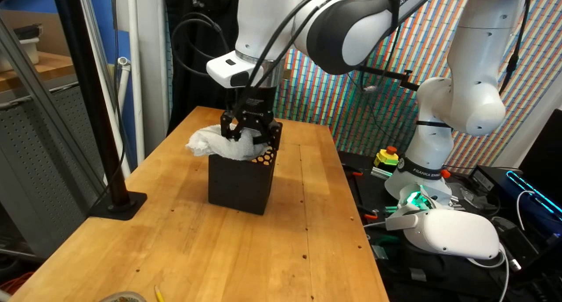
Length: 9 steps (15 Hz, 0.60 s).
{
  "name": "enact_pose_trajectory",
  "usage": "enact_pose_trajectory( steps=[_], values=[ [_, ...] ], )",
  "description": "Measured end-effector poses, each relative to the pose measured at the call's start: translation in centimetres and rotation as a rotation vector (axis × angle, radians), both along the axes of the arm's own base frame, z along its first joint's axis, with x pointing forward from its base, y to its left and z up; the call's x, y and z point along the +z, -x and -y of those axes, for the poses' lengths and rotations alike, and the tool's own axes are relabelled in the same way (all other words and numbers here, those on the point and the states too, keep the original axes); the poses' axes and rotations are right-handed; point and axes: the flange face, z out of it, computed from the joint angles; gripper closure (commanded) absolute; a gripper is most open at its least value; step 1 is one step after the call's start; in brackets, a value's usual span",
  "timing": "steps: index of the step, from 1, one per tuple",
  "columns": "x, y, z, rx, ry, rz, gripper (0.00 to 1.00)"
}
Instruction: Pick up the cloth from the table and put it in the box
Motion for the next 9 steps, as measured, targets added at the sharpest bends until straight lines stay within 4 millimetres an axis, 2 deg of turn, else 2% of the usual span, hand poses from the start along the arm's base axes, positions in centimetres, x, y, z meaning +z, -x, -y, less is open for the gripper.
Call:
enact_pose_trajectory(
  steps=[5,9],
  values=[
    [-0.7,-1.9,2.6,-0.108,-0.070,-0.061,0.96],
    [-1.0,-2.0,2.8,-0.127,-0.069,-0.070,0.96]
  ],
)
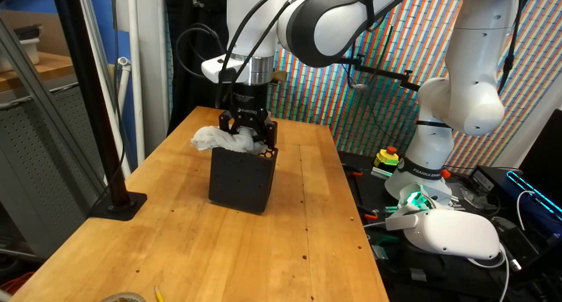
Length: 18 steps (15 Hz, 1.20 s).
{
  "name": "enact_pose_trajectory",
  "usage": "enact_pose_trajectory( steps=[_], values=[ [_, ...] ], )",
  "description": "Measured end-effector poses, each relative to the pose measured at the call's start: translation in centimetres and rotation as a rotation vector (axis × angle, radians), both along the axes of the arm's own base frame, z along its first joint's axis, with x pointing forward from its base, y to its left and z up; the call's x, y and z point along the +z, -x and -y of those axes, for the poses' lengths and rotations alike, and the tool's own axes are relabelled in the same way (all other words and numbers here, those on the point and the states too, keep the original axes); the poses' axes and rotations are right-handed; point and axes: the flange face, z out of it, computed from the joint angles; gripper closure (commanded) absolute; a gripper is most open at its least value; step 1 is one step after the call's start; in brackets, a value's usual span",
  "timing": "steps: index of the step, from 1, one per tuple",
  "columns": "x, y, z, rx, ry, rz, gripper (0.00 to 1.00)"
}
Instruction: Pick up the cloth from the table and put it in the box
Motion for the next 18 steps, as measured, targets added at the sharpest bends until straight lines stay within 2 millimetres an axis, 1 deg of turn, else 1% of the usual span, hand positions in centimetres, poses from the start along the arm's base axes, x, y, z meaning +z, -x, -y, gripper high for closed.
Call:
enact_pose_trajectory(
  steps=[1,3,6,8,10,12,13,14,15,16,18],
  values=[
    [0.0,0.1,-0.4,0.003,0.002,0.002,0.96],
    [0.1,0.8,-1.7,0.025,0.024,0.016,0.96],
    [-0.2,2.6,-4.8,0.079,0.097,0.045,0.95],
    [-0.6,3.8,-6.3,0.101,0.149,0.052,0.94],
    [-1.0,4.4,-6.9,0.099,0.189,0.051,0.95],
    [-1.3,4.4,-7.0,0.085,0.212,0.045,0.91],
    [-1.3,4.3,-7.0,0.076,0.218,0.040,0.68],
    [-1.3,4.2,-6.9,0.067,0.222,0.035,0.65],
    [-1.4,4.1,-6.9,0.057,0.226,0.031,0.59],
    [-1.5,4.1,-6.9,0.048,0.231,0.026,0.50],
    [-1.7,4.2,-6.8,0.032,0.238,0.019,0.37]
  ],
)
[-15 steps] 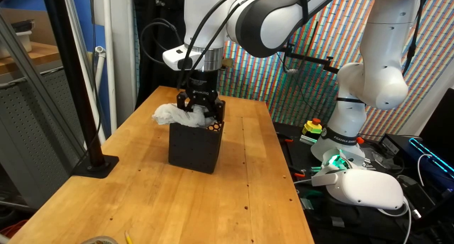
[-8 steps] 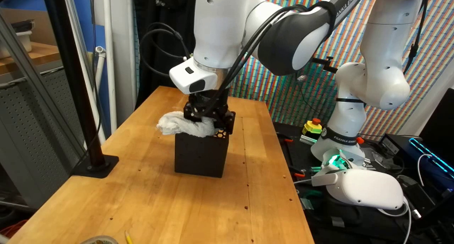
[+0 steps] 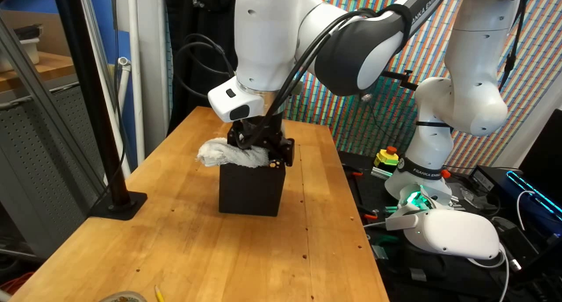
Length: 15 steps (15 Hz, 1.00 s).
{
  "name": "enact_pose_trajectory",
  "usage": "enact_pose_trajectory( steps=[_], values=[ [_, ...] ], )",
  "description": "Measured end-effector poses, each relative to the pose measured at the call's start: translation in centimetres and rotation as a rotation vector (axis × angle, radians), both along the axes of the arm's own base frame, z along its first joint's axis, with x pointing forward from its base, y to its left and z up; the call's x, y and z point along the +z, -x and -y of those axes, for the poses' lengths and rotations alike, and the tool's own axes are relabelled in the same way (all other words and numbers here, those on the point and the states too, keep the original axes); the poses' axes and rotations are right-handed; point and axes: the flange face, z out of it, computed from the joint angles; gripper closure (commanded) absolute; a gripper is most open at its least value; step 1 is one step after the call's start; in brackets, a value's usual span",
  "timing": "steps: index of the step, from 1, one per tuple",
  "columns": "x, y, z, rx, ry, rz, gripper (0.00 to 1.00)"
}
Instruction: Pick up the cloth from the table and put it in the box
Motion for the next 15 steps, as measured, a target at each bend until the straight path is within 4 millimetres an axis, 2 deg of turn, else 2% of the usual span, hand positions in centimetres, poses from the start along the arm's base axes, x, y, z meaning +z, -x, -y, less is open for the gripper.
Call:
enact_pose_trajectory(
  steps=[4,5,15],
  values=[
    [-0.1,0.4,-0.2,-0.011,0.007,0.005,0.05],
    [0.0,0.6,-0.3,-0.010,0.008,0.010,0.00],
    [2.5,3.5,-1.5,0.037,0.019,0.099,0.00]
  ],
)
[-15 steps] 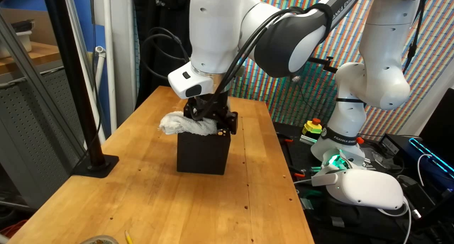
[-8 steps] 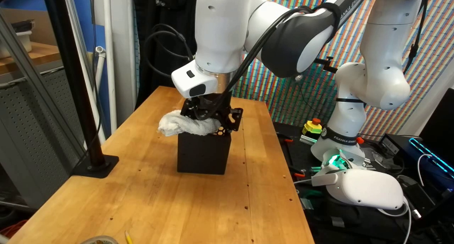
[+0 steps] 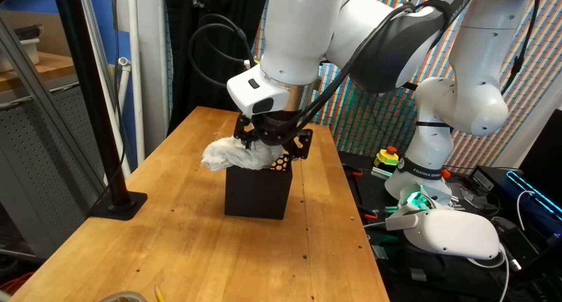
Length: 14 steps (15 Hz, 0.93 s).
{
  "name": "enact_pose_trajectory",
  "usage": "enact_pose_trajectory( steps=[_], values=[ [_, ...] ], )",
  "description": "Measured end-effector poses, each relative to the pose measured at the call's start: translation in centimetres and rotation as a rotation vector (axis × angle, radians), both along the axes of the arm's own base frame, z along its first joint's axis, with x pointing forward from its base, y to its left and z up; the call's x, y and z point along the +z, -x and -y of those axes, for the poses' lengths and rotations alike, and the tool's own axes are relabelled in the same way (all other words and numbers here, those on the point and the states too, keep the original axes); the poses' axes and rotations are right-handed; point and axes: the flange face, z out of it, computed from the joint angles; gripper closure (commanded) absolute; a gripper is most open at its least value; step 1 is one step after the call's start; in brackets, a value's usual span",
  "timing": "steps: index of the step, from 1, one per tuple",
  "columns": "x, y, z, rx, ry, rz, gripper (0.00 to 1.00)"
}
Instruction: Pick up the cloth from the table and put it in the box
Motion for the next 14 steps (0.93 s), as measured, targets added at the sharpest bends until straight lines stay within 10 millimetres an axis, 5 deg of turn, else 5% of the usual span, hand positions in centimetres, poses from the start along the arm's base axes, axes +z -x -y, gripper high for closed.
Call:
enact_pose_trajectory(
  steps=[9,10,14],
  values=[
    [5.3,2.2,-0.1,0.034,-0.014,0.112,0.00],
    [6.1,2.3,0.0,0.040,-0.010,0.132,0.25],
    [8.9,2.2,0.8,0.045,-0.002,0.202,0.51]
  ],
)
